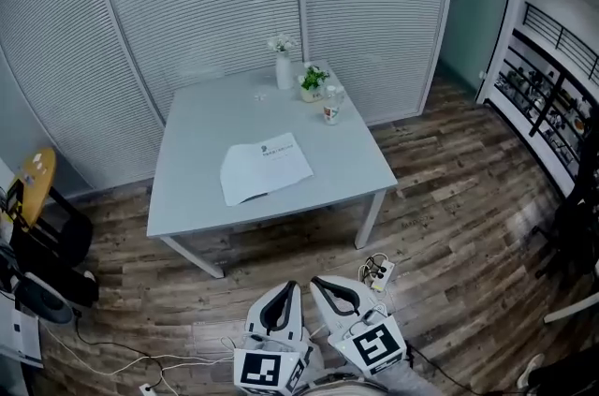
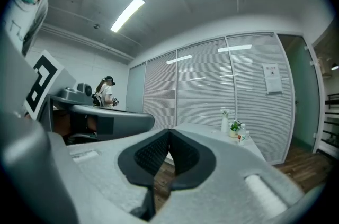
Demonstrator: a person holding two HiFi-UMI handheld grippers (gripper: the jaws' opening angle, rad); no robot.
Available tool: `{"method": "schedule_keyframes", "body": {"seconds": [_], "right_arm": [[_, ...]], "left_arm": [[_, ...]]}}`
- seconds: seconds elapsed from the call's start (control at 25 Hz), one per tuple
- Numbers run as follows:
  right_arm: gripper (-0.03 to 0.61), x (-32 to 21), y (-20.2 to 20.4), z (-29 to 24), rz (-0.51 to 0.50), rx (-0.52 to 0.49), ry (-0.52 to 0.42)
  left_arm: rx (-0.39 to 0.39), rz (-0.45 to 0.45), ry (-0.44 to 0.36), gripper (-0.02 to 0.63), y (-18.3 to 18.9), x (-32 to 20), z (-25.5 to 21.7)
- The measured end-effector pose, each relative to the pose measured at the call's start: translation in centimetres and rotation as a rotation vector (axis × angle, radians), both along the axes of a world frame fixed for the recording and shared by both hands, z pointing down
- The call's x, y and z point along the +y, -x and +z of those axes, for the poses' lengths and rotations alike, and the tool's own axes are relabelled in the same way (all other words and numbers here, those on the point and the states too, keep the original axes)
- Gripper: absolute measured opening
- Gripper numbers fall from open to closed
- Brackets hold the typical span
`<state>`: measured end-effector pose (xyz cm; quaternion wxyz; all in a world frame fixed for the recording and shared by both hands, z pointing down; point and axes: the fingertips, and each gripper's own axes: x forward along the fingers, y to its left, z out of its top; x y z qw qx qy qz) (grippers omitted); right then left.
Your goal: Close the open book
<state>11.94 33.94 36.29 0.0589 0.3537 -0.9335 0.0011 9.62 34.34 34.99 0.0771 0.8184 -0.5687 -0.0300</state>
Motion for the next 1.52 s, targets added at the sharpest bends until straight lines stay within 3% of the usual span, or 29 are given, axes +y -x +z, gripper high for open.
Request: {"method": "schedule_keyframes", "body": {"seconds": [0.52,1.0,1.52], "right_arm": [[0.002,-8.1,6.7,0.5,0.060,0.006,-0.013],[0.002,-13.1,8.0,1.6,0.074,0.025,0.007],[0.002,-28.1,8.9,0.7,0.001,0.019,0.006]], "left_arm": [[-0.017,0.050,0.017,-0.002,6.7,-7.8,1.3],[0.010,0.041,0.041,-0.002,8.7,-12.8,2.2],[-0.021,-0.020,0.025,-0.002,9.2,-27.7,1.1]]}}
